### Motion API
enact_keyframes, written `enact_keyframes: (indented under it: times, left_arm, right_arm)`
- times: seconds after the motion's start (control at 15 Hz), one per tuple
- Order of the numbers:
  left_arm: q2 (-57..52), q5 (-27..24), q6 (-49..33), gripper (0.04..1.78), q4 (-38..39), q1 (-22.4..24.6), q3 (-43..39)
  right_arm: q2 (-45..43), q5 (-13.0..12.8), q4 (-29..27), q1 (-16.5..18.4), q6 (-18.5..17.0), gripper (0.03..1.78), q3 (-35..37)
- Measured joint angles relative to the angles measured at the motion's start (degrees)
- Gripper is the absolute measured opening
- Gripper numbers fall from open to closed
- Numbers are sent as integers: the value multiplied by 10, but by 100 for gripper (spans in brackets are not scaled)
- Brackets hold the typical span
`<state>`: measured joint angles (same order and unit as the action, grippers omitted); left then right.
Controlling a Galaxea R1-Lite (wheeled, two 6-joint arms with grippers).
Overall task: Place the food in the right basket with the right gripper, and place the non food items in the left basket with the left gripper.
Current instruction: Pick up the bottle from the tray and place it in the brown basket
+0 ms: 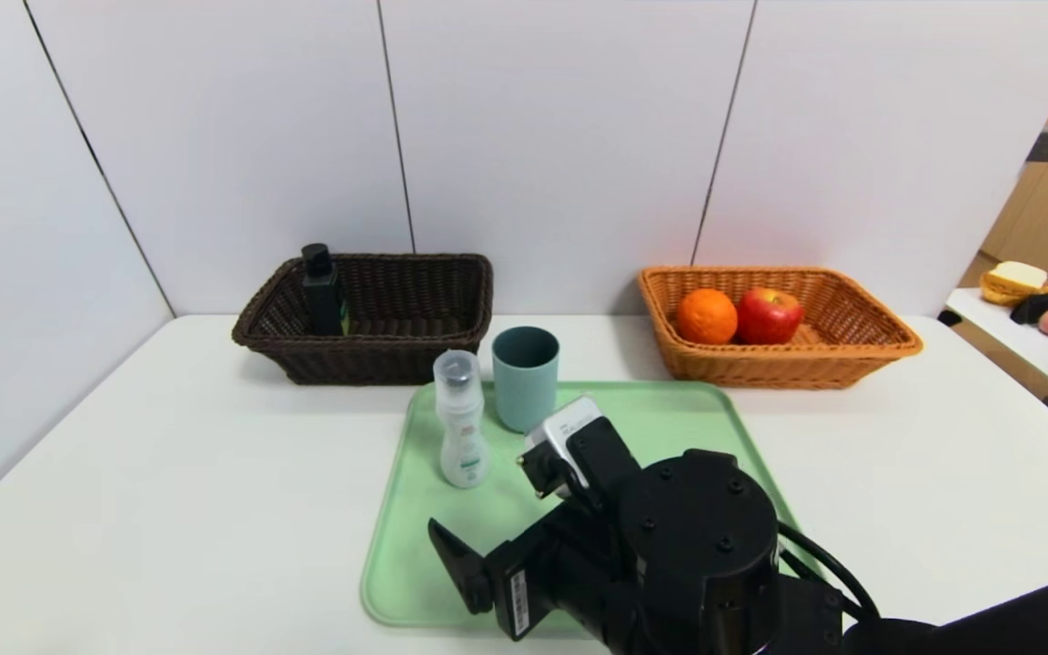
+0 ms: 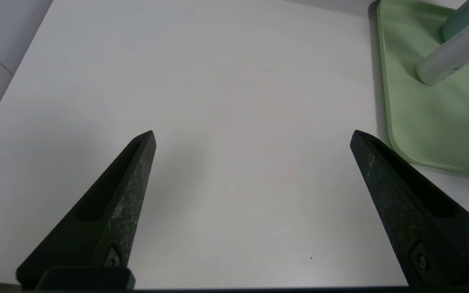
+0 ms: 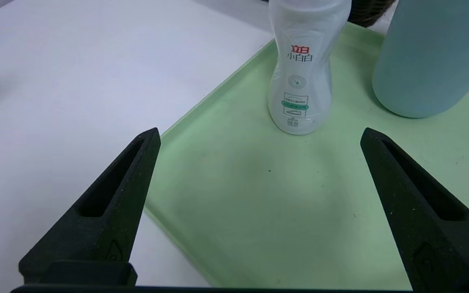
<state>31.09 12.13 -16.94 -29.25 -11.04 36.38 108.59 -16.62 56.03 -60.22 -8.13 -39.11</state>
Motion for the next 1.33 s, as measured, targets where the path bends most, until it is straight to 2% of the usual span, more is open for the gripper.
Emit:
enact_keyframes:
  times: [0.27,0.73,1.33]
  left_arm:
    - [-1,0,0,169,0,0,0]
    - [-4,-1,0,169,0,0,-1]
    - [4,-2,0,169,1,0,-4]
  right_arm:
    - [22,0,17,-1,28,169,-2]
    - [59,-1,29,8,33,169,-49]
    - [102,3,29,49,38,170,-105]
